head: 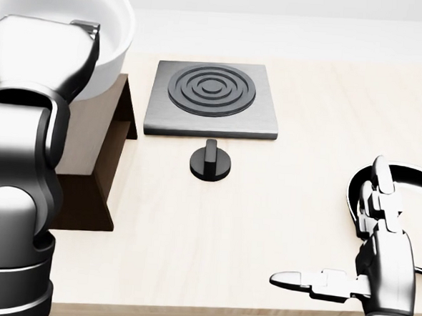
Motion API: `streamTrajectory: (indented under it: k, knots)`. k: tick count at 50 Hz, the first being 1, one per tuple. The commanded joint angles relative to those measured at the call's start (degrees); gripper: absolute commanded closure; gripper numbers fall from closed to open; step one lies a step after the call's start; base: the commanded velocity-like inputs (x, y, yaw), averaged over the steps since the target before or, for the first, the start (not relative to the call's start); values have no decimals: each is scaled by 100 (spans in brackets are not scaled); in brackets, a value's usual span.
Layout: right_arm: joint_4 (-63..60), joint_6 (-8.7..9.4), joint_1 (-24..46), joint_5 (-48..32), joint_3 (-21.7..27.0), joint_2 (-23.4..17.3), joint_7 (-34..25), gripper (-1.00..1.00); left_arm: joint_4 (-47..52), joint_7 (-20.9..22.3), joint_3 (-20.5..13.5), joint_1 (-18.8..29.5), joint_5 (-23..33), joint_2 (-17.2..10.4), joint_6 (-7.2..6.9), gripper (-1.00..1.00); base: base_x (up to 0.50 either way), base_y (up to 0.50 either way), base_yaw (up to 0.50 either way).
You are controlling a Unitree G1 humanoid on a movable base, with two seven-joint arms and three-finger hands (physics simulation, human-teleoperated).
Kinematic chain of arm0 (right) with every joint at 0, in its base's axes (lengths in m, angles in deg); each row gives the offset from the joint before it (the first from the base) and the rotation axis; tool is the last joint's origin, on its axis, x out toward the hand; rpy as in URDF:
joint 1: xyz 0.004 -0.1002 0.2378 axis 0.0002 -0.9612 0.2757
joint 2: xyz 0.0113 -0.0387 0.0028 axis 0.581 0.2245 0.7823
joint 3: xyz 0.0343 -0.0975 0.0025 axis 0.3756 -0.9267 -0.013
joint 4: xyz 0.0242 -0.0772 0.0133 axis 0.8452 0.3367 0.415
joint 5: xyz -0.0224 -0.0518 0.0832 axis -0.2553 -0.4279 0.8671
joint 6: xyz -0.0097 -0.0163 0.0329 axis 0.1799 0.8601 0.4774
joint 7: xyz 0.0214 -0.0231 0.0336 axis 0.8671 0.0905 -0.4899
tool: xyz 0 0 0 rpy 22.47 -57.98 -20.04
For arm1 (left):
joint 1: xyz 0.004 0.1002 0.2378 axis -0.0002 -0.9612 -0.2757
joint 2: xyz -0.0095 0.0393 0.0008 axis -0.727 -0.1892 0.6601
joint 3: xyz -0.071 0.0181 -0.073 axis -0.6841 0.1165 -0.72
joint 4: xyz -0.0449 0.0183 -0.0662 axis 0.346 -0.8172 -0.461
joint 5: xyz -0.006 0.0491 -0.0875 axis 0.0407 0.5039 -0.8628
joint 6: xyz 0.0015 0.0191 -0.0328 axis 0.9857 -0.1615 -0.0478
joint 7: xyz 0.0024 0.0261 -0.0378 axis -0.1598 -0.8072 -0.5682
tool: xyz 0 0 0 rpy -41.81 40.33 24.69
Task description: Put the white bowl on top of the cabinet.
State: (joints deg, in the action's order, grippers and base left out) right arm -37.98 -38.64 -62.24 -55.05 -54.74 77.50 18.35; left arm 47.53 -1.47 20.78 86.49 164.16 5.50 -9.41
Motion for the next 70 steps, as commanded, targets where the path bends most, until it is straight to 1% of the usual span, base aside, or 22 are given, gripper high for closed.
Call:
streamTrajectory:
  k: [1,3,4,8,10,15,21,24,27,28,33,37,38,39,42,46,49,50,53,59,64,70]
  knots:
    - [6,-19,-16,-20,-21,8,6,-100,153,-1,-144,-68,-208,-297,0,100,0,0,0]
    - [6,-19,-16,-20,-21,7,6,-100,153,-1,-138,-69,-212,-303,0,100,0,0,0]
    - [34,-22,5,-22,-20,6,14,-100,194,-1,-197,-154,-298,-346,0,100,0,0,0]
    - [0,-5,-11,-23,-24,7,12,-100,227,-1,-236,-260,-433,-444,0,100,0,0,0]
    - [61,-31,13,-51,-48,11,36,-100,225,-1,-254,-301,-500,-472,0,100,0,0,0]
    - [28,-13,1,-35,-40,2,24,-100,121,-1,-260,-437,-712,-485,0,100,0,0,0]
    - [76,-38,17,-59,-59,2,44,-100,-217,-1,-231,-621,-1151,-476,0,100,0,0,0]
    - [96,-39,30,-59,-63,-3,50,-100,-394,-228,-205,-660,-1366,-494,0,100,0,0,0]
    - [114,-38,43,-59,-64,-7,56,-100,-452,-336,-170,-702,-1491,-496,0,100,0,0,0]
    - [137,-55,47,-49,-53,-12,52,-100,-517,-460,-165,-740,-1586,-485,0,100,0,0,0]
    - [134,-61,33,-51,-59,-12,50,-100,-715,-790,-136,-835,-1900,-504,0,100,0,0,0]
    - [115,-50,27,-41,-46,-12,37,-100,-815,-941,-136,-885,-2096,-571,0,100,0,0,0]
    - [112,-44,28,-41,-45,-12,35,-100,-822,-946,-179,-905,-2142,-635,0,100,0,0,0]
    - [105,-41,25,-46,-50,-8,36,-100,-835,-945,-192,-911,-2172,-674,0,100,0,0,0]
    - [225,-110,60,-93,-93,-2,73,-100,-799,-897,-233,-901,-2240,-777,0,100,0,0,0]
    - [224,-135,33,-124,-137,10,93,-100,-786,-940,-255,-930,-2302,-820,0,100,0,0,0]
    - [263,-159,45,-129,-148,5,109,-100,-760,-1075,-309,-945,-2444,-847,0,100,0,0,0]
    - [258,-154,42,-126,-148,2,108,-100,-745,-1183,-351,-902,-2529,-858,0,100,0,0,0]
    - [233,-151,25,-123,-149,2,104,-100,-693,-1243,-332,-870,-2619,-903,0,100,0,0,0]
    - [208,-139,12,-126,-152,5,103,-100,-657,-1244,-289,-902,-2616,-914,0,100,0,0,0]
    - [196,-154,-6,-127,-153,7,99,-100,-714,-1336,-281,-931,-2676,-893,0,100,0,0,0]
    - [192,-155,-10,-126,-152,10,95,-100,-891,-1427,-270,-824,-2748,-915,0,100,0,0,0]
